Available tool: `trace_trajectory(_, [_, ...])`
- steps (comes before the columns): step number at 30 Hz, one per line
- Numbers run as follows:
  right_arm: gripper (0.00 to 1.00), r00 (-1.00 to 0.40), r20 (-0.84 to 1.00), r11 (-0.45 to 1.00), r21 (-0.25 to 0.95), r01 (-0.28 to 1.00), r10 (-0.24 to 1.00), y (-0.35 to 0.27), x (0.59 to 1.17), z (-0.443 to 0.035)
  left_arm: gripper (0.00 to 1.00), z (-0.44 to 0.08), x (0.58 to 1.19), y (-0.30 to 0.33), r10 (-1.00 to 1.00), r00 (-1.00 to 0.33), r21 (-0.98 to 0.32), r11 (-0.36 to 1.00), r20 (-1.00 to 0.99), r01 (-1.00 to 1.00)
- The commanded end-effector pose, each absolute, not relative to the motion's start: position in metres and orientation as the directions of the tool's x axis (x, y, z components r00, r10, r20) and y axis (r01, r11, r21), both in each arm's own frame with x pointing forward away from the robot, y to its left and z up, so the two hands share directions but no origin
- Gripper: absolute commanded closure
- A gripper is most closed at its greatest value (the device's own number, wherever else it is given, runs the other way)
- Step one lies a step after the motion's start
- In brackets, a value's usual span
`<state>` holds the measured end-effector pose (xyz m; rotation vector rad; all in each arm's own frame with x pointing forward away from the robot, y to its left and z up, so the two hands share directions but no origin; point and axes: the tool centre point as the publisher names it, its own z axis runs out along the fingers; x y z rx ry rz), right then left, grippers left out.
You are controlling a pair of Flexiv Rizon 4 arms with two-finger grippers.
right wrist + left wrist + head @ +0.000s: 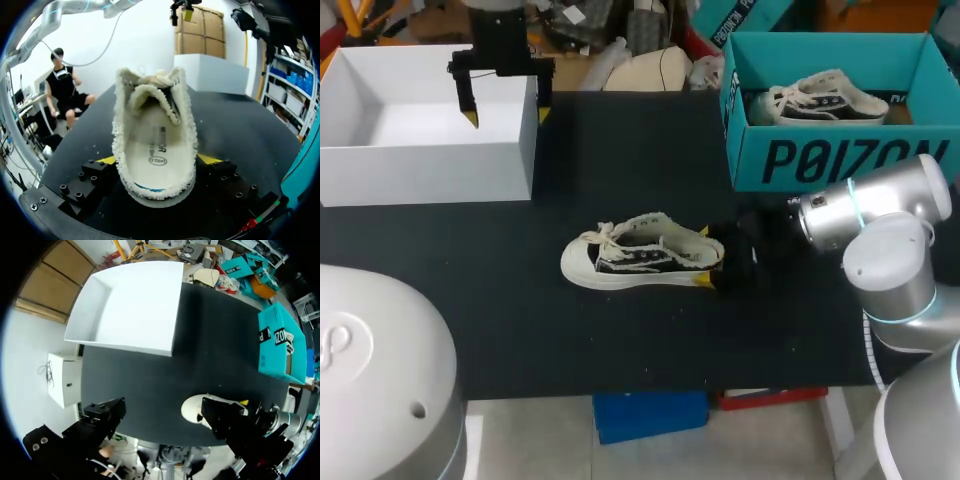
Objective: Take the shoe out of the shoebox, open the shoe tongue, remove and reinsert the insole, then place the shoe into the shoebox
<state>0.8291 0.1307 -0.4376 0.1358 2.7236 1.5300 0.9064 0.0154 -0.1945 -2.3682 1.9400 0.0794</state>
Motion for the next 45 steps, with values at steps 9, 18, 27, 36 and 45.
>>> trace_trajectory(9, [1.00, -0.996, 0.029, 0.518, 0.852, 0.069, 0.085, 0.133, 0.830, -0.442, 0.00, -0.177, 0.892, 0.013, -0.981, 0.192, -0.188, -0.184, -0.021, -0.965])
trace_trajectory(18, [1.00, -0.996, 0.029, 0.518, 0.852, 0.069, 0.085, 0.133, 0.830, -0.442, 0.00, -0.178, 0.842, -0.061, -0.996, 0.030, -0.269, -0.006, -0.088, -0.963])
trace_trajectory(27, [1.00, -0.996, 0.029, 0.518, 0.852, 0.069, 0.085, 0.133, 0.830, -0.442, 0.00, -0.204, 0.807, -0.107, -0.988, 0.066, -0.220, -0.033, -0.142, -0.975])
trace_trajectory(36, [1.00, -0.996, 0.029, 0.518, 0.852, 0.069, 0.085, 0.133, 0.830, -0.442, 0.00, -0.246, 0.795, -0.140, -0.985, 0.021, -0.108, -0.003, -0.174, -0.994])
trace_trajectory(45, [1.00, -0.996, 0.029, 0.518, 0.852, 0.069, 0.085, 0.133, 0.830, -0.442, 0.00, -0.289, 0.796, -0.174, -0.956, -0.109, 0.002, 0.113, -0.271, -0.994])
